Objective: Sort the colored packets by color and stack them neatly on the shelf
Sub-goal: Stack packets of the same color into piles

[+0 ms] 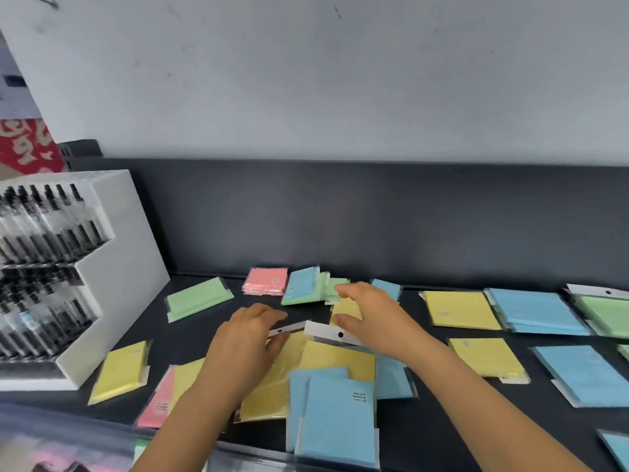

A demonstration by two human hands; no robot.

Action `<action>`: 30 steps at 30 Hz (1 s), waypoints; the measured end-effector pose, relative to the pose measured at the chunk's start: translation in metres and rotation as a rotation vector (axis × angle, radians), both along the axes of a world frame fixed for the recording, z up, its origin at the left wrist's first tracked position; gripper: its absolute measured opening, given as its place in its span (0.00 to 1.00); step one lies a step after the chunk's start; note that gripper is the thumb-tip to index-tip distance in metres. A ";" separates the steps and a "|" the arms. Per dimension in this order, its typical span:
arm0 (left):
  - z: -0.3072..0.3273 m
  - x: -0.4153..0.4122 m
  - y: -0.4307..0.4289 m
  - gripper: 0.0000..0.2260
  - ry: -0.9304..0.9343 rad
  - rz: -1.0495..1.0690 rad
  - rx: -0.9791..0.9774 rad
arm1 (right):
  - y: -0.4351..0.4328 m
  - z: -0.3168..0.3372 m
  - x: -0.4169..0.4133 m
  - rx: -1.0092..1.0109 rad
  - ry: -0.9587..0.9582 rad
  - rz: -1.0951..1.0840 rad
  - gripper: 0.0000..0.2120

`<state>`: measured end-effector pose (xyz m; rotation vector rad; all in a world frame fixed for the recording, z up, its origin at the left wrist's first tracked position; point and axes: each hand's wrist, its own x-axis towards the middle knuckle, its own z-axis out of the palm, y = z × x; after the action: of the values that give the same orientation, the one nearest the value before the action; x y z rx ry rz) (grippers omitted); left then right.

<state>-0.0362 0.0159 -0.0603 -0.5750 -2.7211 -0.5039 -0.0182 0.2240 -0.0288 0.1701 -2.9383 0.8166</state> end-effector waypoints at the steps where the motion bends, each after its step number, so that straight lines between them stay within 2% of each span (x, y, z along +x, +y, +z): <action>1: 0.003 -0.003 -0.003 0.16 0.003 0.016 -0.005 | -0.002 0.001 -0.005 0.000 0.004 0.006 0.25; 10: 0.010 -0.014 -0.049 0.16 -0.004 0.160 -0.044 | -0.037 0.007 -0.036 0.030 -0.018 0.130 0.26; 16: 0.008 -0.019 -0.080 0.17 -0.065 0.169 -0.042 | -0.066 0.004 -0.038 0.042 -0.066 0.164 0.26; 19: 0.005 -0.022 -0.095 0.21 -0.163 0.077 -0.039 | -0.084 0.001 -0.037 0.045 -0.127 0.156 0.27; 23: 0.011 -0.020 -0.107 0.45 -0.378 -0.124 -0.163 | -0.105 0.000 -0.032 0.109 -0.226 0.138 0.33; 24: 0.012 -0.020 -0.110 0.47 -0.412 -0.169 -0.204 | -0.112 -0.001 -0.031 0.148 -0.244 0.117 0.36; 27: 0.008 -0.018 -0.116 0.45 -0.447 -0.294 -0.322 | -0.125 0.001 -0.026 0.271 -0.298 0.039 0.43; 30: 0.001 -0.019 -0.122 0.46 -0.467 -0.385 -0.331 | -0.125 0.004 -0.019 0.364 -0.395 -0.006 0.45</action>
<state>-0.0552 -0.1060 -0.0595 -1.2181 -3.1755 -0.2995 -0.0376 0.0985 -0.0247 0.0235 -3.4358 0.3340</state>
